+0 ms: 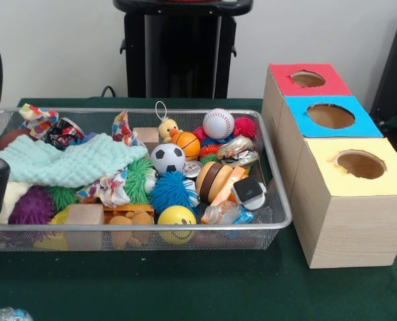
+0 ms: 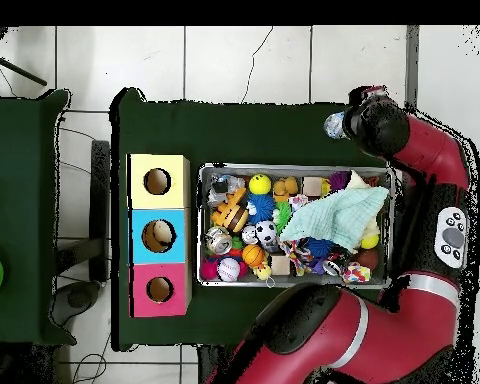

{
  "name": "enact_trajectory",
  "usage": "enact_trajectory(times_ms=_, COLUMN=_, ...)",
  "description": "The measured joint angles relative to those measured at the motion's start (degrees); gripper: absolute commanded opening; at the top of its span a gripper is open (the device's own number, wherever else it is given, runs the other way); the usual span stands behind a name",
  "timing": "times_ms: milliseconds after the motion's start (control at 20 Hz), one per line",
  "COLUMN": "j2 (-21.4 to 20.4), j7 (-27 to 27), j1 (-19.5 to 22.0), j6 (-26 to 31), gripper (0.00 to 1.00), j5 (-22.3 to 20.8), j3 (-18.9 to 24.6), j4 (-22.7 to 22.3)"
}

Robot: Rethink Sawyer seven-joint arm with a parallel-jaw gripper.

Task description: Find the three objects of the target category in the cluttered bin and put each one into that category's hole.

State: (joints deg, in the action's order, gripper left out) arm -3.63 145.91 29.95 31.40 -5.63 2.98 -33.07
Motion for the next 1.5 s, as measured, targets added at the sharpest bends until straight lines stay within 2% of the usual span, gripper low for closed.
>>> enact_trajectory(times_ms=350, j2=2.13, j7=0.0, j1=0.19, j6=0.04, gripper=0.0, j5=1.61, j3=5.37, j4=4.81)
enact_trajectory(times_ms=550, j2=3.09, j7=0.0, j1=0.33, j6=0.04, gripper=0.0, j5=2.69, j3=8.7, j4=6.08)
enact_trajectory(times_ms=1000, j2=3.96, j7=0.0, j1=1.33, j6=0.05, gripper=0.0, j5=4.42, j3=15.28, j4=6.49)
enact_trajectory(times_ms=1500, j2=5.36, j7=0.0, j1=2.93, j6=0.04, gripper=0.0, j5=4.79, j3=20.34, j4=6.51)
